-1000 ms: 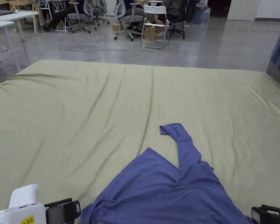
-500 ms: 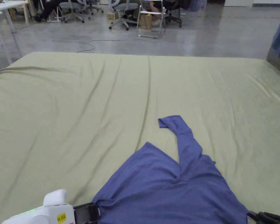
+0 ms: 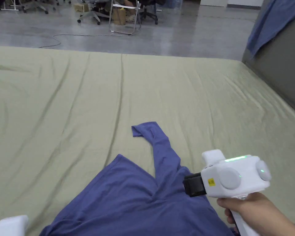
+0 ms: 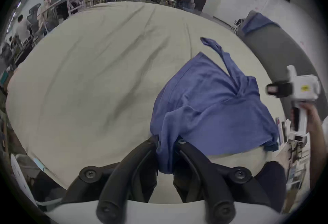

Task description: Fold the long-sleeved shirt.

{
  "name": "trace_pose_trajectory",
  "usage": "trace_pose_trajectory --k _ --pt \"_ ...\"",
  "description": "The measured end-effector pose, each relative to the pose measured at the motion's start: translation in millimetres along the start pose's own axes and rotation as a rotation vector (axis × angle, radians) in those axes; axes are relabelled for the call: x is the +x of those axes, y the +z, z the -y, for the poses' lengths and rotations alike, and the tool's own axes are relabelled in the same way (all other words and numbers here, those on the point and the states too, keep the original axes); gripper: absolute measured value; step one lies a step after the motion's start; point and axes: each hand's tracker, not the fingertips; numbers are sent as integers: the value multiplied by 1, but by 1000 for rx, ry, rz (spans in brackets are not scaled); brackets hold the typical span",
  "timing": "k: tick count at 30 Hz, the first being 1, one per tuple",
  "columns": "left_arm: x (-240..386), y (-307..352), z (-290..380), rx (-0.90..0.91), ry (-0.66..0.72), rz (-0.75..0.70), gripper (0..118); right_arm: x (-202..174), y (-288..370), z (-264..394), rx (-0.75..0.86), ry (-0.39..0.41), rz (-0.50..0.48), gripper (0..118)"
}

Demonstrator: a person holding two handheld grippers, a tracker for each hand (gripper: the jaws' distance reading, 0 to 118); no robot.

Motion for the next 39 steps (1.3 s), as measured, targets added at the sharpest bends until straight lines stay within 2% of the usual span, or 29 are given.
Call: trace_pose_trajectory --k 1,2,3,4,5,6,7,8,9,11,13,16,19,24,27,29,32,39 --pt "0 0 0 -14 12 20 11 -3 -16 -4 -66 13 0 115" --pt "0 0 -1 -13 12 18 11 -6 -27 -5 -126 21 -8 101" --pt "-1 0 -1 -12 11 14 11 1 -33 5 -176 23 -14 73" --pt "1 1 1 -11 11 12 11 -1 -35 7 -189 16 -27 36" --pt "1 1 0 -12 16 17 11 -2 -34 9 -180 1 -68 6" --pt "0 2 -1 -15 28 26 11 1 -27 13 -166 -45 -186 5" --pt "1 4 -1 -12 40 34 11 2 -15 18 -140 -71 -188 5" --pt "3 6 -2 -8 42 28 11 -1 -2 21 -94 -75 -133 4" --pt "5 8 -3 -1 39 24 11 -4 18 24 -36 -36 -92 4" --pt "8 16 -6 21 42 27 11 -6 59 30 73 1 -72 4" --pt "12 30 -10 62 56 40 11 -7 108 39 194 -10 -48 4" --pt "18 56 -18 152 104 67 11 0 183 55 416 -65 -61 4" --pt "28 90 -29 276 160 97 11 8 252 68 611 -106 -26 4" --pt "57 152 -65 526 206 152 11 19 332 63 811 -131 -18 4" --pt "77 184 -106 643 203 174 11 24 366 40 894 -110 11 4" --pt "90 202 -143 697 199 183 11 29 386 15 943 -106 63 4" --pt "108 228 -199 784 165 208 11 41 414 -30 991 -124 39 4" --pt "146 278 -337 910 89 162 11 74 465 -167 1034 -125 74 4"
